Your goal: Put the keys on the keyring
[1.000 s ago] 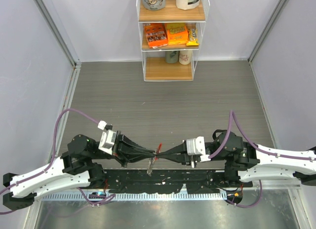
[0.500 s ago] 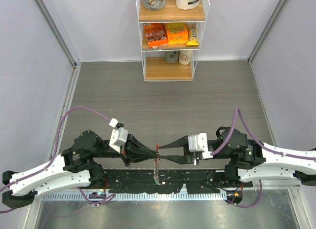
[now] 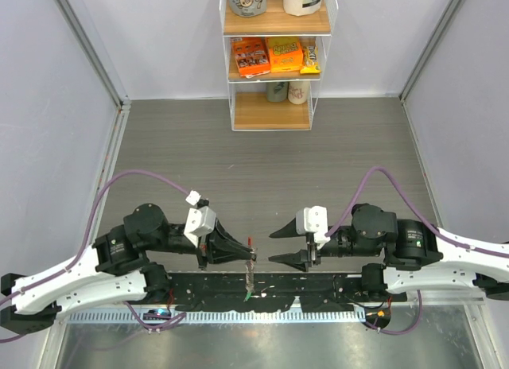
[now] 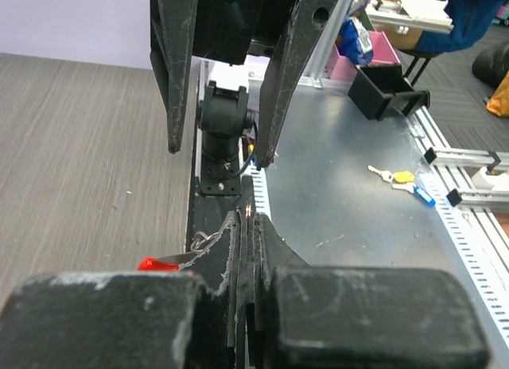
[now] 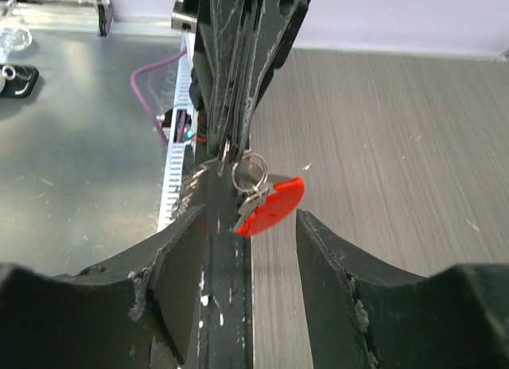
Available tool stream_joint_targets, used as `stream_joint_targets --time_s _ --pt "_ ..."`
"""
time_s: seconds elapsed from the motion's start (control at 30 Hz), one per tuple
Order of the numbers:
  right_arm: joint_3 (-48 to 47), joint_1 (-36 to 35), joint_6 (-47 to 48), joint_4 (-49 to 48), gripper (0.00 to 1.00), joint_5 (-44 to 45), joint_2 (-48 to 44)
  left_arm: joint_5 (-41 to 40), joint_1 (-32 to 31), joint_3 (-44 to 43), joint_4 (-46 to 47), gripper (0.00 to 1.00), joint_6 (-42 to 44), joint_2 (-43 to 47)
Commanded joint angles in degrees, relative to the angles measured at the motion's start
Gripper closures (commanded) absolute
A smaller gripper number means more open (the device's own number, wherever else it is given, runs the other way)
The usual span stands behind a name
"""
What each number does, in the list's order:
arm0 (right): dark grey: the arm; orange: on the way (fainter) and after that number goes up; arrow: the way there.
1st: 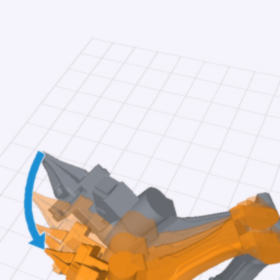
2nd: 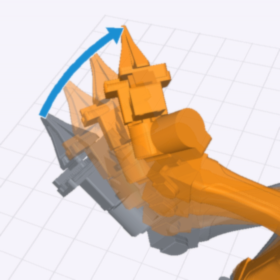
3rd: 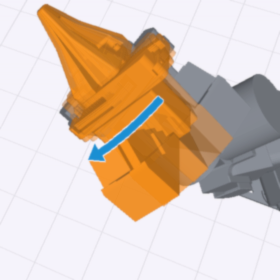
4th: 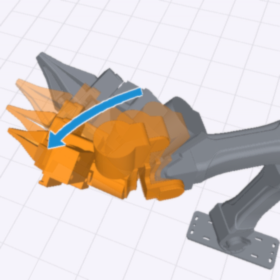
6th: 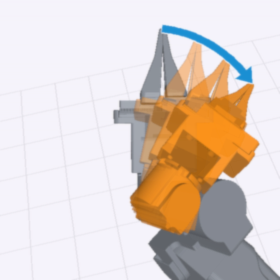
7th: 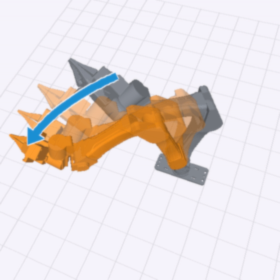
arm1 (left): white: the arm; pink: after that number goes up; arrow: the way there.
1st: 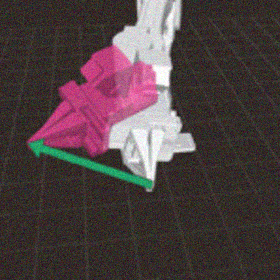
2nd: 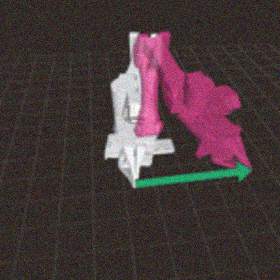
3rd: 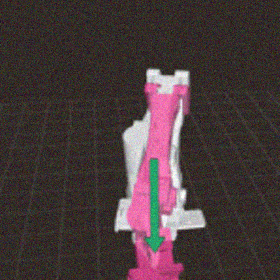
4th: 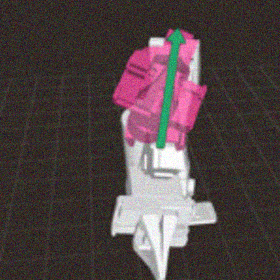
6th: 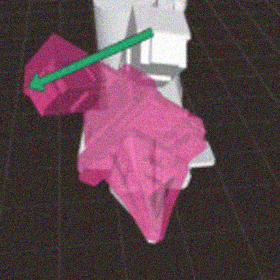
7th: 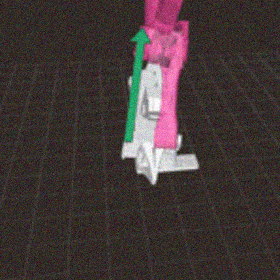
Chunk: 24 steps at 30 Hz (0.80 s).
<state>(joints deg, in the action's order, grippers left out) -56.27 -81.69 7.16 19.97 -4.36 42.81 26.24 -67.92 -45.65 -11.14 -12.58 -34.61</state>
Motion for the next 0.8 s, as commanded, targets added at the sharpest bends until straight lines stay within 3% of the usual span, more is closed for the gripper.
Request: stream_joint_targets --time_s 0.0,0.13,0.77 --pt "-1.1 -0.3 -1.6 5.2 0.45 0.3 -1.1 3.7 -0.4 -3.6 -3.4 1.00 2.4 -1.9" --pt "-2.3 -0.2 -2.5 9.4 0.45 1.5 1.4 4.2 -0.4 -4.4 -6.8 1.00 3.3 -4.1" --pt "-3.7 -0.2 -2.8 6.1 0.59 -3.5 8.2 5.2 -0.3 -3.8 -8.5 1.00 4.4 -6.4"
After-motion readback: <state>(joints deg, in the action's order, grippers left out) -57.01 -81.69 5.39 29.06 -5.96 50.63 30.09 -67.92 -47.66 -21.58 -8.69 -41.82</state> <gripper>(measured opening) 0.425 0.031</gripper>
